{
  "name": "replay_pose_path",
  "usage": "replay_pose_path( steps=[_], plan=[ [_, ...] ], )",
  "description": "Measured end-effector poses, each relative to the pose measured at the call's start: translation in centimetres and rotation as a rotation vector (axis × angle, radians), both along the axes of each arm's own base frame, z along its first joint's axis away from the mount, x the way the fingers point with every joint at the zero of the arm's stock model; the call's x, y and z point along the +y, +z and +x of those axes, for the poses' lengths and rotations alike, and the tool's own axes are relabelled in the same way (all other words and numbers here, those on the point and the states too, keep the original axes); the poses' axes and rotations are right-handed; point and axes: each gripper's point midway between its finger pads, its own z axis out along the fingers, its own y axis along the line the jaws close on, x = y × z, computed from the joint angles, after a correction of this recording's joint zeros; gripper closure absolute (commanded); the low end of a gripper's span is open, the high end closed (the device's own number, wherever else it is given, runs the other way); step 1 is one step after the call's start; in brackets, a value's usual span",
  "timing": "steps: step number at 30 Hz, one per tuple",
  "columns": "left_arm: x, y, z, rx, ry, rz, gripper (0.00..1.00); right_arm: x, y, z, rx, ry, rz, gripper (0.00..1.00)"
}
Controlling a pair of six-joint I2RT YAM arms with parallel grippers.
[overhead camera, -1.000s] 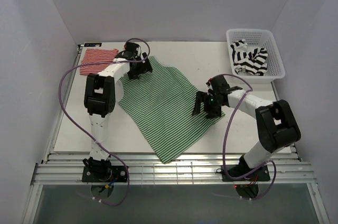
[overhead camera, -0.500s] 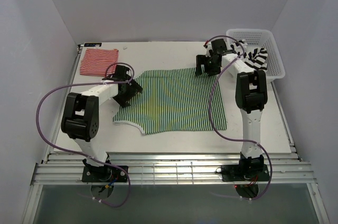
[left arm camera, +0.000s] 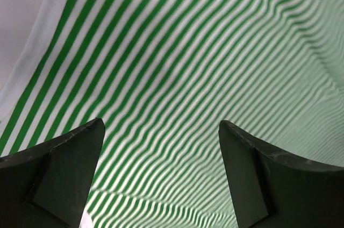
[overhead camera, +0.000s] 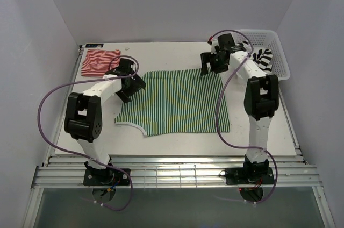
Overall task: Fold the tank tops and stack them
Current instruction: Flatten the tank top out, then fold the tank top
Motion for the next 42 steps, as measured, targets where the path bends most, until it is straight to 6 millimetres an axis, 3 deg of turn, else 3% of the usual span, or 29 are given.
replay_pose_path(
  steps=[4, 6, 9, 12, 15, 20, 25, 32, 39, 41, 42],
  plan=[
    [-1.0, 3.5, -1.5, -0.053, -0.053, -0.02, 0.02, 0.2, 7.3, -4.3, -0.127, -0.015, 0.056, 0.1],
    [-1.6, 5.6, -3.6, -0.089, -0.086, -0.044, 0.02, 0.1, 10.3, -7.2, -0.211, -0.038, 0.11, 0.1],
    [-2.4, 7.3, -7.7, -0.123, -0.136, -0.09, 0.02, -0.8, 12.1, -13.4, -0.26, -0.089, 0.179, 0.1],
    [-3.4, 6.1, -12.1, -0.084, -0.188, -0.13, 0.02, -2.3, 10.4, -17.7, -0.255, -0.165, 0.207, 0.1],
    [-4.3, 3.0, -16.1, 0.029, -0.218, -0.153, 0.02, -3.8, 6.6, -21.2, -0.178, -0.243, 0.184, 0.1],
    [-3.5, -0.8, -19.9, 0.166, -0.183, -0.155, 0.02, -5.0, 2.9, -24.1, -0.088, -0.31, 0.153, 0.1],
    [-3.4, -1.7, -20.4, 0.185, -0.156, -0.162, 0.1, -5.5, 0.6, -25.2, -0.027, -0.349, 0.134, 0.1],
    [-3.5, -3.2, -20.8, 0.224, -0.129, -0.168, 0.29, -6.0, -0.1, -25.3, -0.014, -0.377, 0.109, 0.1],
    [-4.3, -3.8, -20.6, 0.23, -0.128, -0.21, 0.69, -6.9, -1.4, -25.6, 0.01, -0.407, 0.069, 0.1],
    [-4.4, -4.0, -20.6, 0.231, -0.133, -0.216, 0.76, -7.2, -2.0, -25.9, 0.024, -0.419, 0.053, 0.1],
    [-4.6, -4.0, -20.6, 0.235, -0.136, -0.223, 0.86, -7.4, -2.3, -26.1, 0.03, -0.423, 0.046, 0.1]
  ],
)
